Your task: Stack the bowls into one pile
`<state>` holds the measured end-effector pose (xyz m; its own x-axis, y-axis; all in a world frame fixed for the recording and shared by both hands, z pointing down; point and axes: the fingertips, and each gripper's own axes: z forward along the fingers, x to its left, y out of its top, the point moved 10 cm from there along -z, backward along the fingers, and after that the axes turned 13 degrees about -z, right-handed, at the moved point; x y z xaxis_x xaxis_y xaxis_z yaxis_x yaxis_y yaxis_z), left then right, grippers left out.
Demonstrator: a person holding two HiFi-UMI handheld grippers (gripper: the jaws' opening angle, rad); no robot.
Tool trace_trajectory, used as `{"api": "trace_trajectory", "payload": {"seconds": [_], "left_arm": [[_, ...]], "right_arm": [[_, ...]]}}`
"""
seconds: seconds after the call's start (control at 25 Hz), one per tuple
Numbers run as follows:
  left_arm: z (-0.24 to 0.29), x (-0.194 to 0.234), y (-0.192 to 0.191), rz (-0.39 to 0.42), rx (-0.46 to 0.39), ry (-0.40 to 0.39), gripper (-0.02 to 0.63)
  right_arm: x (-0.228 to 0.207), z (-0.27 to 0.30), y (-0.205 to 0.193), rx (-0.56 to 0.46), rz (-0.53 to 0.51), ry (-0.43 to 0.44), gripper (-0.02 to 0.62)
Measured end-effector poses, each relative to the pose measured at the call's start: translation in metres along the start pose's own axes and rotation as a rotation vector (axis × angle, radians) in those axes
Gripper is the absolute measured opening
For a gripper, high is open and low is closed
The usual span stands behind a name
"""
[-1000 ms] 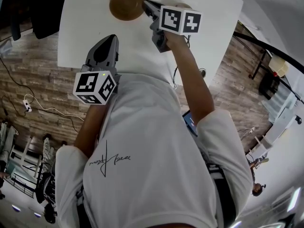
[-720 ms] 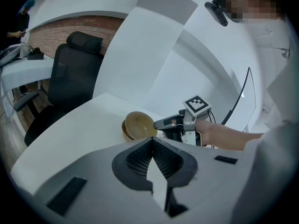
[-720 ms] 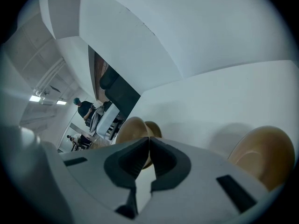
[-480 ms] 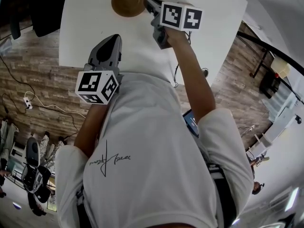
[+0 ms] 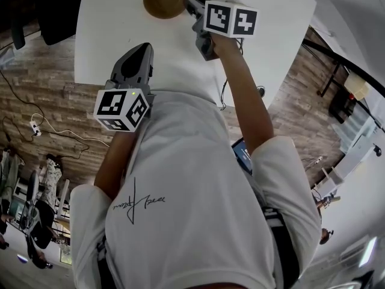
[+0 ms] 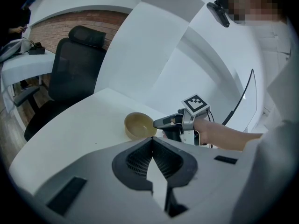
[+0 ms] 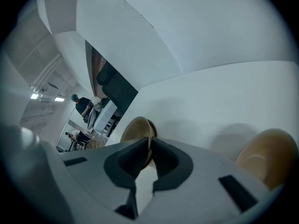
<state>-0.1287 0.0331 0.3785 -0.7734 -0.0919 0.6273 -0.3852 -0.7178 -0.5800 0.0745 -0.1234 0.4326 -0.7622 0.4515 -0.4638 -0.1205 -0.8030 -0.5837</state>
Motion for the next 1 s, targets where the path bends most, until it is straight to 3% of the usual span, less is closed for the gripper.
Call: {"api": "trace_trajectory", "payload": {"seconds": [0.2,0.32,1.0], "left_arm": [[0.004,-0.001,0.0,-0.007,0.003,-0.001,0.008],[0.003,-0.001,0.0,-0.005,0.001,-0.001,0.008],[0.004,-0.015,0.001,0.025,-0.016,-0.026,0.008]], "right_arm": [[0.0,-0.001,0.0,-0.003,-0.011,-0.004,0.026],[0.002,-0.003,0.0,-0.007,-0.038,-0.017,0.089],[-0.001,-0.032,-0.003,-0.053,-0.029,-0.037,0.071]]}}
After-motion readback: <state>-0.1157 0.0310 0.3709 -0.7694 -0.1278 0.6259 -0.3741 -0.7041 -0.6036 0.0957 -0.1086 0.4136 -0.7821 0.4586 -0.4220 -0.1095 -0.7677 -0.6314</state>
